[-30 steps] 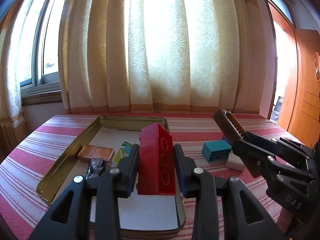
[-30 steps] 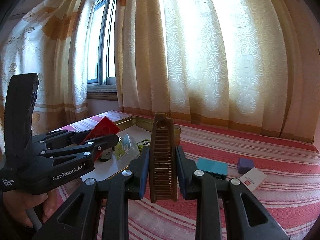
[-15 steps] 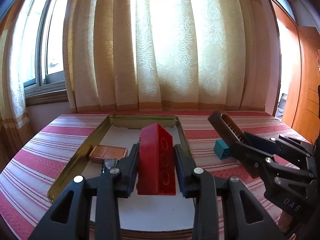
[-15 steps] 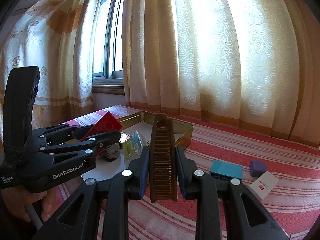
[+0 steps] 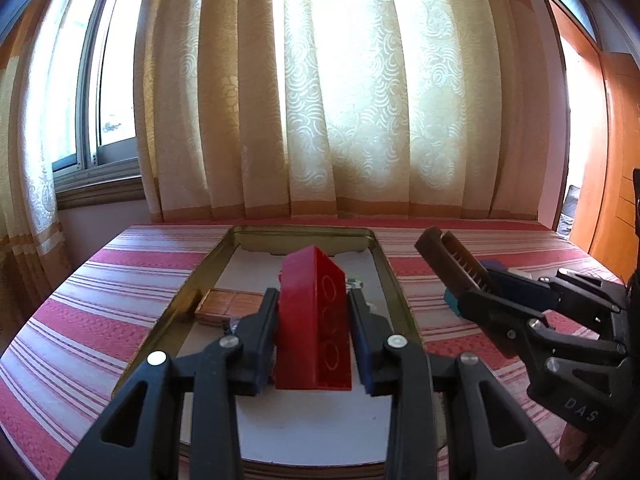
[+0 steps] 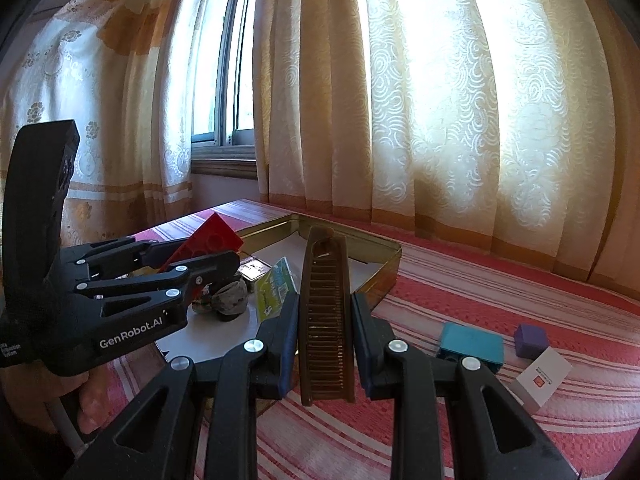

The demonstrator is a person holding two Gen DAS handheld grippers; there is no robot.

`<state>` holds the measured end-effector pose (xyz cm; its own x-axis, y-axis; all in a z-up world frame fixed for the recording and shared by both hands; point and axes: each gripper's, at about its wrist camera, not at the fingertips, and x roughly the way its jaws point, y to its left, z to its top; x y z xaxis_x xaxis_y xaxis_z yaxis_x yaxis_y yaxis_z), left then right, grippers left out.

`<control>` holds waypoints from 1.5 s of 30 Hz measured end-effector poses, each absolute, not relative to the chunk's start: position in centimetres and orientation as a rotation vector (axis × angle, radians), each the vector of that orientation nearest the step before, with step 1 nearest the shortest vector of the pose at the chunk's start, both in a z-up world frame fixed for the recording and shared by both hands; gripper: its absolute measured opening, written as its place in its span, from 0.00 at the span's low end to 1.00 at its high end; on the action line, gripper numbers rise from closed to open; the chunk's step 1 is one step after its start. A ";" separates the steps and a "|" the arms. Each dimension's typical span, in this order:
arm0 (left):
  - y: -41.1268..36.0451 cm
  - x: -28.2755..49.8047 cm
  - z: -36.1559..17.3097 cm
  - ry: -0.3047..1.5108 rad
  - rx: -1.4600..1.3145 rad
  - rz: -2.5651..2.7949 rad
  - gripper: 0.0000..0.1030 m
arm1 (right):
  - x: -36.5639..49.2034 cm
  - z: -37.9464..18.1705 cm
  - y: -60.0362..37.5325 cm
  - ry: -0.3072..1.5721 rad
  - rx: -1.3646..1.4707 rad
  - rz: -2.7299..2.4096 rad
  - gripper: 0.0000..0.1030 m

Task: Organize rigid objects
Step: 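Lift and carry the comb and red brick toward the gold tray, then lower the comb into the tray with the right gripper while the left gripper releases the red brick there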

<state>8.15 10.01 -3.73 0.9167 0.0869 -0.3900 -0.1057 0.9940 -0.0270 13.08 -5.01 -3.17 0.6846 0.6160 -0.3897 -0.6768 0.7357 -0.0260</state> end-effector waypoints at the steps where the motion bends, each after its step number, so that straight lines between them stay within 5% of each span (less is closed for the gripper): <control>1: 10.1 8.2 -3.7 0.401 -0.048 0.100 0.32 | 13.1 -3.2 -4.9 0.372 -0.176 0.729 0.27; 42: 17.4 13.2 -4.7 0.618 -0.086 0.156 0.33 | 16.8 -3.6 4.8 0.515 -0.316 0.832 0.27; 44: 17.4 13.0 -4.7 0.610 -0.079 0.173 0.51 | 16.8 -3.7 4.9 0.518 -0.325 0.834 0.27; 45: 17.4 12.9 -4.6 0.606 -0.074 0.188 0.70 | 16.7 -3.6 4.9 0.516 -0.327 0.836 0.28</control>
